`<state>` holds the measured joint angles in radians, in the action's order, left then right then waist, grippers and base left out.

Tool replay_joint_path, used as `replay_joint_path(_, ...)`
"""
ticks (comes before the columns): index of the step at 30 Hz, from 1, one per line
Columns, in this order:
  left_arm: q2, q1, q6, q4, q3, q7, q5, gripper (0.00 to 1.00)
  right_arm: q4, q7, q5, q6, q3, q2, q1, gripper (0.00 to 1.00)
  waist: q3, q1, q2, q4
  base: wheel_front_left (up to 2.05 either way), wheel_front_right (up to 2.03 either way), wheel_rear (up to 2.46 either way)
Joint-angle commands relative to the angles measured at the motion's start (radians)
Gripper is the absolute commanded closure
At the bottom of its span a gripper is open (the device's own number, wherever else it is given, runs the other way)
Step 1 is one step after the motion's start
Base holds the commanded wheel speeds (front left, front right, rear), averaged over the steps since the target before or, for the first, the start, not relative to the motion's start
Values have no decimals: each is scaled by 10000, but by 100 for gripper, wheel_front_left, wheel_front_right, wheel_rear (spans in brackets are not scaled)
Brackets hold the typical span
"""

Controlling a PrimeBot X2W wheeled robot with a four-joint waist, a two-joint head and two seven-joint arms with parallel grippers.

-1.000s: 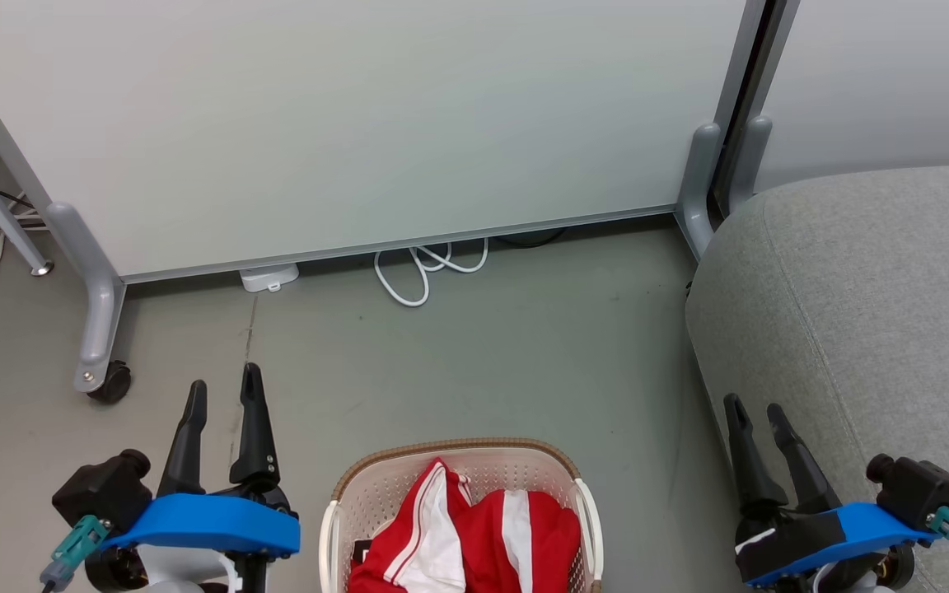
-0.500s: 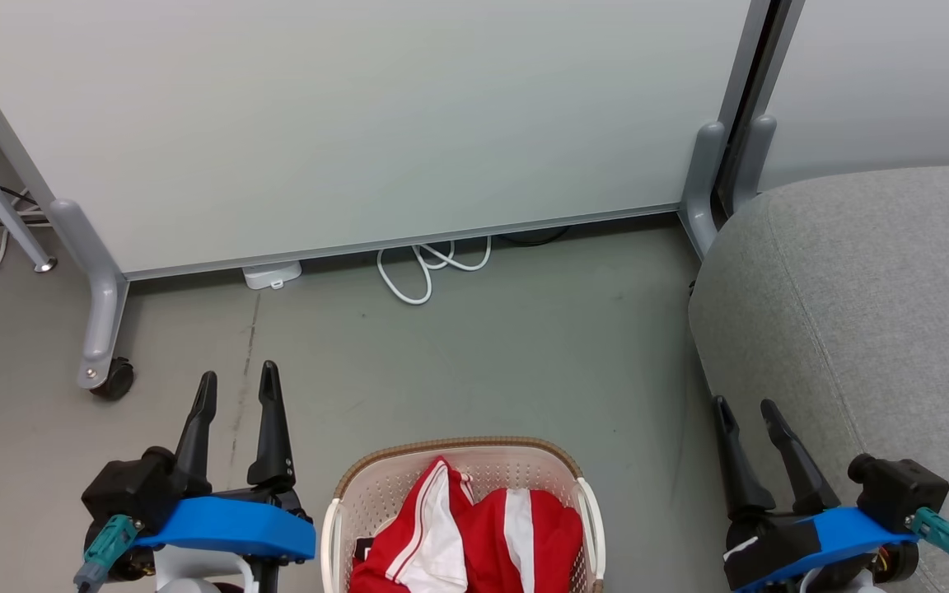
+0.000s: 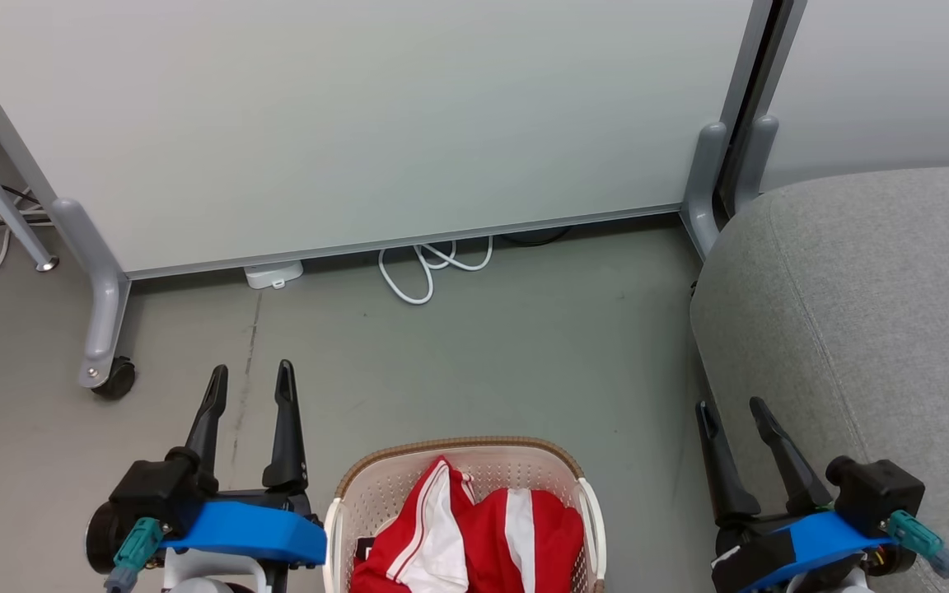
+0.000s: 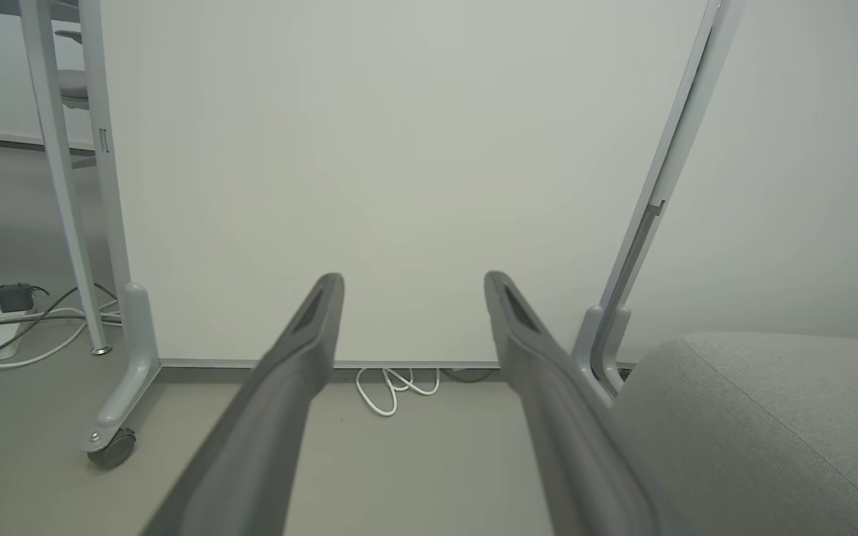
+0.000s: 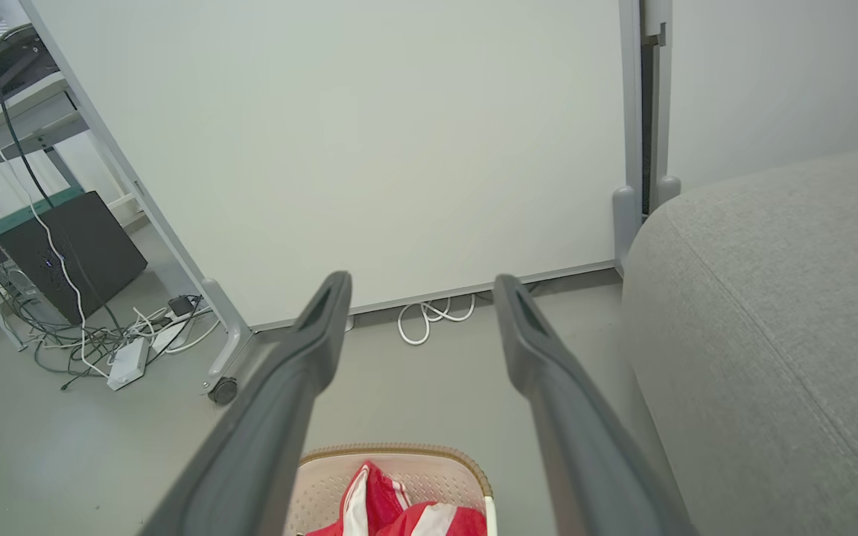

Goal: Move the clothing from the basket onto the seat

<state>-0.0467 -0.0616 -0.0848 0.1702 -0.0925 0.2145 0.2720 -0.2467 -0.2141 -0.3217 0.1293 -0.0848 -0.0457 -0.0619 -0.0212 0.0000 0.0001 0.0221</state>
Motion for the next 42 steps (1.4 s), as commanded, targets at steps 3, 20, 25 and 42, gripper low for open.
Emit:
replay_joint_path(3,-48,-12,31,-73,-63,136,-413,0,-18,-155,440,20,-46,-68,-116,0,9,0,-1,14,0,0,0)
replay_joint_path(20,-50,97,60,16,-223,450,-1466,0,-104,-454,1634,21,-199,-72,-41,0,76,0,-1,73,0,0,0)
replay_joint_path(25,-50,116,47,45,-278,526,-1751,0,-130,-530,1988,16,-236,-73,-39,0,57,0,-1,98,0,0,0)
replay_joint_path(42,-47,-42,-41,254,-287,524,-1565,0,-163,-528,1940,16,-251,-72,-66,0,-49,0,-1,44,0,0,0)
